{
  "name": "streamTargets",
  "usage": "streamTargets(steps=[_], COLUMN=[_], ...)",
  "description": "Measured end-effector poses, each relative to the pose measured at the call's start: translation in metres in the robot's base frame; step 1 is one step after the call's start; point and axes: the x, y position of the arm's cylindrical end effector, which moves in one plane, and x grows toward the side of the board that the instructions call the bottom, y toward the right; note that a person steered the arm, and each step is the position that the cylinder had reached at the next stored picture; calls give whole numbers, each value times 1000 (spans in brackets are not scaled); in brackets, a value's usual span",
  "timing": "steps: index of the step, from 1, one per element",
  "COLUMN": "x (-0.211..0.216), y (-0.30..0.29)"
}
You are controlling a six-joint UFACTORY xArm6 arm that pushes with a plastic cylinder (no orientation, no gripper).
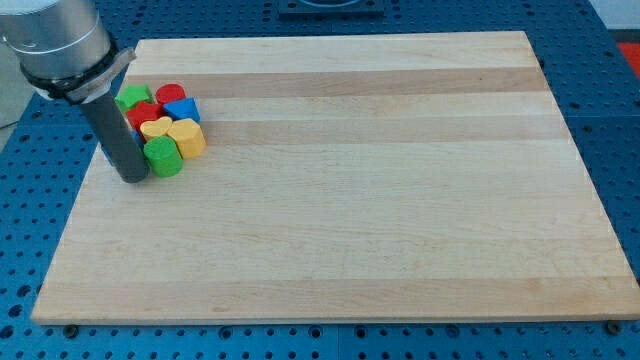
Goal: Slide the yellow heart above the yellow hexagon
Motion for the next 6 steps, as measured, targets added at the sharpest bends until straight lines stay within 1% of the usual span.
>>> streamTargets(steps=[1,2,3,4,5,6], x=[-10,-10,-29,-52,-52,-52], y=[-28,-57,-58,-46,7,76])
